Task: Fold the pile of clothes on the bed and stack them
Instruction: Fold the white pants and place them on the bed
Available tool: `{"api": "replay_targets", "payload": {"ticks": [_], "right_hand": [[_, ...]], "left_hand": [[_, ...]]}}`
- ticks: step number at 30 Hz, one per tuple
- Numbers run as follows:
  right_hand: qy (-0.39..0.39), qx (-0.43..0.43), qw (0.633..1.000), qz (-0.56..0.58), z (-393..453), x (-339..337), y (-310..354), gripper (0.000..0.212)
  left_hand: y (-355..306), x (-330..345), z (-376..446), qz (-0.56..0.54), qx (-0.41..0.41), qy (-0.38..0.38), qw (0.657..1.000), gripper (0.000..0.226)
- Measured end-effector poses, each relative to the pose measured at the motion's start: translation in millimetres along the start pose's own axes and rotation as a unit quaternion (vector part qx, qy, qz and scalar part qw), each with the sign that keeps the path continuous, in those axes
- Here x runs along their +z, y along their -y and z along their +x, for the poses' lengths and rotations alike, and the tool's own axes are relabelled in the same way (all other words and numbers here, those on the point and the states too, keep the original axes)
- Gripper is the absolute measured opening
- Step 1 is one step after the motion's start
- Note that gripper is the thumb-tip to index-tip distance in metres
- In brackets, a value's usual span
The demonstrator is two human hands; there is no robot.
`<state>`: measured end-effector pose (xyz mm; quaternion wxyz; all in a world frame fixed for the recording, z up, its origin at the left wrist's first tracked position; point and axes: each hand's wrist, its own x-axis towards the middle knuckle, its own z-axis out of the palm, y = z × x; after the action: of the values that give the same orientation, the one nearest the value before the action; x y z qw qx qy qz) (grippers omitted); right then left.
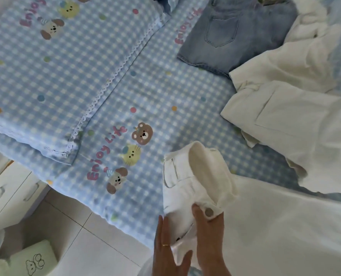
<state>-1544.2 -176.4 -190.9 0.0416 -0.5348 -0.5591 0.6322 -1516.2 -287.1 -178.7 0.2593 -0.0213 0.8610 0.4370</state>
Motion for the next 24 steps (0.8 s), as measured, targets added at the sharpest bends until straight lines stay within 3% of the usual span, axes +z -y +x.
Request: {"api": "replay_targets", "payload": {"ticks": [2,4,5,7,8,10,11,14,16,20,22,24], "right_hand": [[-0.003,0.01,0.998,0.059,4.7,-25.6,-3.7,0.038],[-0.018,0.005,0.995,0.097,8.4,-56.9,-5.8,0.047],[-0.032,0.005,0.993,0.116,12.1,-75.0,-7.1,0.047],[-0.066,0.014,0.986,0.149,23.6,-114.9,-12.1,0.044],[-0.085,0.021,0.985,0.151,30.9,-137.1,-15.8,0.044],[-0.111,0.06,0.984,0.128,48.0,-176.5,-25.7,0.046],[-0.111,0.09,0.983,0.117,56.8,-191.2,-30.4,0.049],[-0.058,0.15,0.985,0.069,83.3,-211.7,-39.6,0.064],[-0.053,0.117,0.992,-0.012,91.2,-214.6,-39.7,0.057],[-0.106,0.049,0.988,-0.097,88.2,-236.9,-46.7,0.046],[-0.121,0.062,0.986,-0.092,86.6,-252.8,-54.7,0.046],[-0.115,0.081,0.986,-0.094,88.8,-267.8,-63.3,0.047]], "left_hand": [[10.9,26.5,-6.2,0.055,0.025,-0.001,0.998,0.087],[18.0,45.6,-7.9,0.072,0.058,-0.02,0.996,0.067],[24.1,52.2,-6.9,0.081,0.08,-0.037,0.993,0.069],[31.9,62.1,-6.4,0.097,0.116,-0.022,0.988,0.097],[29.9,67.3,-5.6,0.123,0.17,-0.008,0.978,0.092],[26.8,81.6,-3.0,0.202,0.278,0.01,0.939,0.042],[25.1,86.4,-1.0,0.241,0.293,0.027,0.925,0.036],[28.7,95.5,6.6,0.306,0.327,0.042,0.893,0.046],[32.7,96.9,11.1,0.342,0.366,0.047,0.864,0.047],[30.8,95.0,3.9,0.375,0.363,0.032,0.852,0.045],[32.0,98.0,-4.2,0.385,0.345,0.021,0.856,0.056],[26.4,105.0,-7.8,0.403,0.351,0.032,0.845,0.048]]}}
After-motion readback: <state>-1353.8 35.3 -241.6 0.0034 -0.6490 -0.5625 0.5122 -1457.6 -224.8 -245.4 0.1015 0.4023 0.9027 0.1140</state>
